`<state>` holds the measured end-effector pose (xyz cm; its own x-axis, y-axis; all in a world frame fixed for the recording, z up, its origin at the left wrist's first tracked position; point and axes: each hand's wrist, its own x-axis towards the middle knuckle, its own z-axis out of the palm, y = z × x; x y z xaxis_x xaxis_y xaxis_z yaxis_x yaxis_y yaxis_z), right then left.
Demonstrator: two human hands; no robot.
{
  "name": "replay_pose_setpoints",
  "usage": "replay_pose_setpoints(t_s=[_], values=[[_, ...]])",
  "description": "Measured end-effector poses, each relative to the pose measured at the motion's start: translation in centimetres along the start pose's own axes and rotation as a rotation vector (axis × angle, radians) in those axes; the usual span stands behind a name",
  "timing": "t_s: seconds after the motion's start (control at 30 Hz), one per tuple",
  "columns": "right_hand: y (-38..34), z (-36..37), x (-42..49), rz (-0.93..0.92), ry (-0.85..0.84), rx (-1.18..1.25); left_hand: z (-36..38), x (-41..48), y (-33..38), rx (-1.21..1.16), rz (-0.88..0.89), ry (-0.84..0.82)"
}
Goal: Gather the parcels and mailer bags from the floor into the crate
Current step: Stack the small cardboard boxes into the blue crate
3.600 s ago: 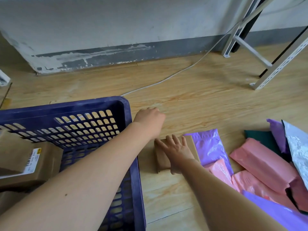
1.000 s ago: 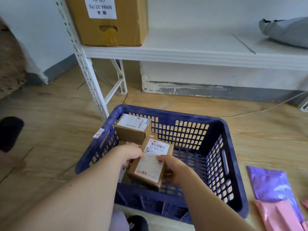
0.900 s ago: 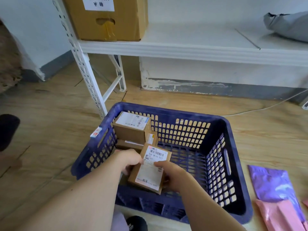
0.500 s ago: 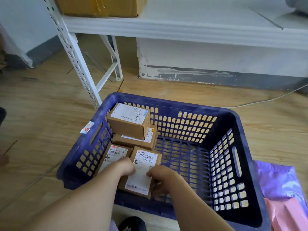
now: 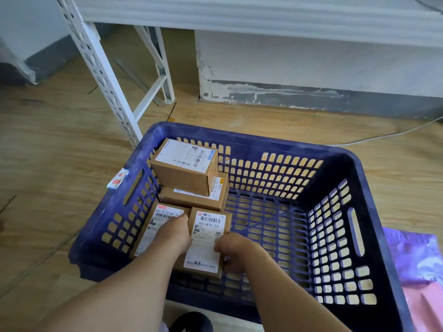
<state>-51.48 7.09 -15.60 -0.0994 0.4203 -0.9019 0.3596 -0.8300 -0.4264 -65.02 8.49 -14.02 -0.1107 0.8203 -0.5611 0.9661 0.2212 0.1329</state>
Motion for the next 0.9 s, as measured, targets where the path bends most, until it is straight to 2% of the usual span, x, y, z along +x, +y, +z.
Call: replay_pose_setpoints(t_s=[0.17,0.33,0.57,0.77,0.9], values=[[-0.2,0.0,-0.3,0.054,-0.04,-0.126,0.1,0.0,-0.2,0.01,0.039,-0.06],[0.1,-0.6,-0.8,0.087,-0.079,-0.141,0.1,0.1,-0.3,0.031,0.04,-0.109],[-0.1,-0.4,-1.2,0.092,-0.077,-0.247,-0.1,0.2,-0.1,0.034,0.04,-0.107],[-1.2,-1.4,-3.1,0.018,0.049,-0.482,-1.1,0.2,0.6,-0.041,0.035,0.019],[-2.2,-2.6,-3.7,-0.122,0.2,-0.589,-1.8,0.2,0.9,-0.143,0.0,0.08]])
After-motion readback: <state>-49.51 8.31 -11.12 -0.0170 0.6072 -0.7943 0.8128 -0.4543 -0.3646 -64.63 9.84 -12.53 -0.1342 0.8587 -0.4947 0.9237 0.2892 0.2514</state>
